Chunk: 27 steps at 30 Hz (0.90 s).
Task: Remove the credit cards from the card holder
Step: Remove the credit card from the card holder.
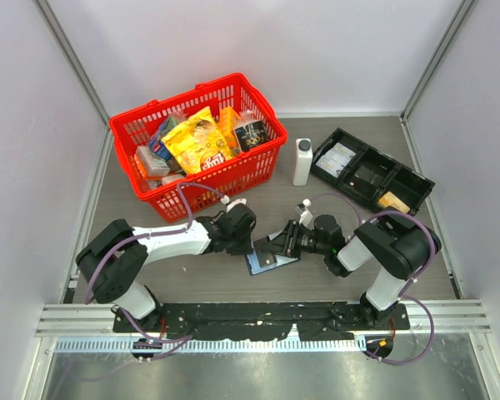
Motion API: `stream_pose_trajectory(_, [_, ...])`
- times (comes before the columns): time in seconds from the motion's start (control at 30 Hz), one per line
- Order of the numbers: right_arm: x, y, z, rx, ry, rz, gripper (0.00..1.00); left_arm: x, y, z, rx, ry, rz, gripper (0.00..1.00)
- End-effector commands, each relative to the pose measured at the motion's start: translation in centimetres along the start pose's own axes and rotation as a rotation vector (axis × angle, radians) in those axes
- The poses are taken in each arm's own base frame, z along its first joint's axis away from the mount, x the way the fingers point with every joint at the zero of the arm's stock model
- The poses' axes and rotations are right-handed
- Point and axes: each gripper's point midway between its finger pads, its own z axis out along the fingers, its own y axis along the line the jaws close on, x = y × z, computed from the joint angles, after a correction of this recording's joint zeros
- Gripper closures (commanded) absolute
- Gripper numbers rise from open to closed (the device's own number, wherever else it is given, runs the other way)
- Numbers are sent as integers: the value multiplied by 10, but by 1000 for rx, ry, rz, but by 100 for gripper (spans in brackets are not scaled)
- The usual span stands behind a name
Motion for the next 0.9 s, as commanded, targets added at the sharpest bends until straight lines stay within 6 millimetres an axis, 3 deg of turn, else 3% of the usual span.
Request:
stream_pose_trajectory(0.0, [-6,23,-8,-100,-14,-71,75,1,18,3,-87,2,49,100])
stream_pose_trajectory(0.2, [-4,10,-9,-74,-14,-68,83,-10,8,-10,-33,-52,30,100])
stream_pose_trajectory(0.5, [-4,13,-4,-138,-22,-15,83,-32,-37,-40,182,-142,-44,92])
stream_pose_trajectory(0.63, [0,8,-3,-141,-13,12,84,-28,-46,-32,195,-106,-27,94])
stream_pose_trajectory(0.87, [-1,6,-2,-134,-15,9,84,-11,-34,-11,128,-18,-14,100])
